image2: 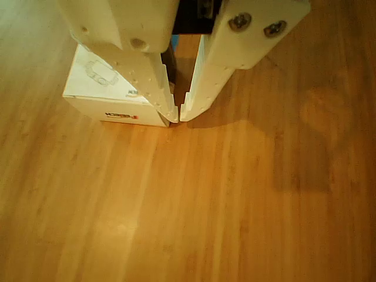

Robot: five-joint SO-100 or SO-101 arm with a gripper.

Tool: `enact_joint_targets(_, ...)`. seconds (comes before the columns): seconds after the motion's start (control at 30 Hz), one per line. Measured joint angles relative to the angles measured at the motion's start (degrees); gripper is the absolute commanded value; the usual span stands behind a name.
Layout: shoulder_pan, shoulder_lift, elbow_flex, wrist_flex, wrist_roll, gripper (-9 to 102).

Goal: Push the box on top of the target

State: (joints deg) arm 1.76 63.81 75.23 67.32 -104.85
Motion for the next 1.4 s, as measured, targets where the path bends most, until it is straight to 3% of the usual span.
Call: enact_joint_targets(1.4, 2.46, 4.04, 7.47, 5.62, -7.47, 0)
